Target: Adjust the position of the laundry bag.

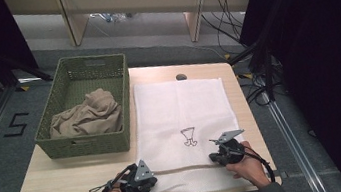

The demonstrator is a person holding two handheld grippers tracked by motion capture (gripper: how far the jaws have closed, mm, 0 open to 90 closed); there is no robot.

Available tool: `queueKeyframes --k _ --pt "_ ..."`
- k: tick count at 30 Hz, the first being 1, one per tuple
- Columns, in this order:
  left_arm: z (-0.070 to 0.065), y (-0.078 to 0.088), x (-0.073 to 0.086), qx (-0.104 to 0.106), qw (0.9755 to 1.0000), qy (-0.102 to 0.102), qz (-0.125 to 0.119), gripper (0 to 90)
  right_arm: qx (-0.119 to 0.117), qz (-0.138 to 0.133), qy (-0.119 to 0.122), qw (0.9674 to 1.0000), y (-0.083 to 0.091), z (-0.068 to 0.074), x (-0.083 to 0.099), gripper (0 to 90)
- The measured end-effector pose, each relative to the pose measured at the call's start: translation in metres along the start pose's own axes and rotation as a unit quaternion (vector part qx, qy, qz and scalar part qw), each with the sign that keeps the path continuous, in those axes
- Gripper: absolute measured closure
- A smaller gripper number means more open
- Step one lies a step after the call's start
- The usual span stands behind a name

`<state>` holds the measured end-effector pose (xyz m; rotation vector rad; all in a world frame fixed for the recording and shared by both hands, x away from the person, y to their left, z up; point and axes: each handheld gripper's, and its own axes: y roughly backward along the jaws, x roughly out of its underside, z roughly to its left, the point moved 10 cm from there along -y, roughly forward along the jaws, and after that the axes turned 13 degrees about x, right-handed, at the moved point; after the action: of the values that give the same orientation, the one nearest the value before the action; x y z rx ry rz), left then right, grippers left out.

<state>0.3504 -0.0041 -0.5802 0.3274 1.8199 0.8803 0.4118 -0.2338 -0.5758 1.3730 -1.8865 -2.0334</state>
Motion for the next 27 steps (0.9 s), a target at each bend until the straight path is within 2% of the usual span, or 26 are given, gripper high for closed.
queueKeyframes --k 1,2,6,7,8,9,10,12,15,16,17,18,24,25,26,27 --pt "0.0 0.0 0.0 0.0 1.0 0.0 0.0 89.6 0.0 -0.003 0.002 1.0 -0.001 0.0 -0.002 90.0" --pt "0.003 -0.001 -0.001 -0.005 1.0 0.002 -0.001 89.6 0.001 -0.001 -0.009 1.0 -0.002 0.001 -0.003 90.0" --pt "0.012 0.0 -0.003 -0.017 0.9998 0.009 -0.005 89.7 0.012 -0.005 -0.006 0.9999 -0.007 -0.003 -0.009 90.0" --pt "0.015 0.0 -0.004 -0.02 0.9997 0.01 -0.007 89.6 0.015 0.001 -0.016 0.9998 -0.007 -0.003 -0.009 90.0" --pt "0.018 0.0 -0.004 -0.023 0.9996 0.012 -0.007 89.6 0.015 -0.007 -0.004 0.9999 -0.01 -0.005 -0.013 90.0" --pt "0.018 0.0 -0.004 -0.023 0.9996 0.012 -0.007 89.6 0.015 -0.011 -0.003 0.9998 -0.012 -0.005 -0.015 90.0" --pt "0.024 0.0 -0.006 -0.031 0.9994 0.013 -0.008 89.6 0.017 -0.011 -0.01 0.9998 -0.013 -0.006 -0.017 90.0" --pt "0.029 0.001 -0.007 -0.039 0.9991 0.017 -0.008 89.6 0.02 -0.013 -0.008 0.9997 -0.016 -0.007 -0.021 90.0" --pt "0.031 0.0 -0.008 -0.041 0.999 0.015 -0.006 89.6 0.024 -0.008 -0.014 0.9996 -0.019 -0.008 -0.025 90.0" --pt "0.034 0.001 -0.008 -0.044 0.9989 0.014 -0.004 89.6 0.027 -0.013 0.005 0.9995 -0.022 -0.011 -0.029 90.0" --pt "0.034 0.001 -0.008 -0.044 0.9989 0.014 -0.004 89.6 0.027 -0.014 0.001 0.9995 -0.023 -0.012 -0.031 90.0" --pt "0.04 0.002 -0.009 -0.049 0.9987 0.015 -0.004 89.6 0.029 -0.016 -0.008 0.9994 -0.025 -0.011 -0.033 90.0" --pt "0.056 0.005 -0.009 -0.069 0.9972 0.026 -0.011 89.6 0.035 -0.019 0.01 0.9992 -0.03 -0.013 -0.04 89.3" --pt "0.056 0.005 -0.009 -0.069 0.9972 0.026 -0.011 89.6 0.035 -0.019 0.01 0.9992 -0.03 -0.013 -0.04 89.3" --pt "0.058 0.005 -0.01 -0.071 0.997 0.026 -0.012 89.6 0.035 -0.015 -0.002 0.9993 -0.031 -0.012 -0.041 89.0" --pt "0.059 0.005 -0.01 -0.072 0.9969 0.027 -0.013 89.5 0.035 -0.016 0.002 0.9993 -0.031 -0.013 -0.042 89.0"
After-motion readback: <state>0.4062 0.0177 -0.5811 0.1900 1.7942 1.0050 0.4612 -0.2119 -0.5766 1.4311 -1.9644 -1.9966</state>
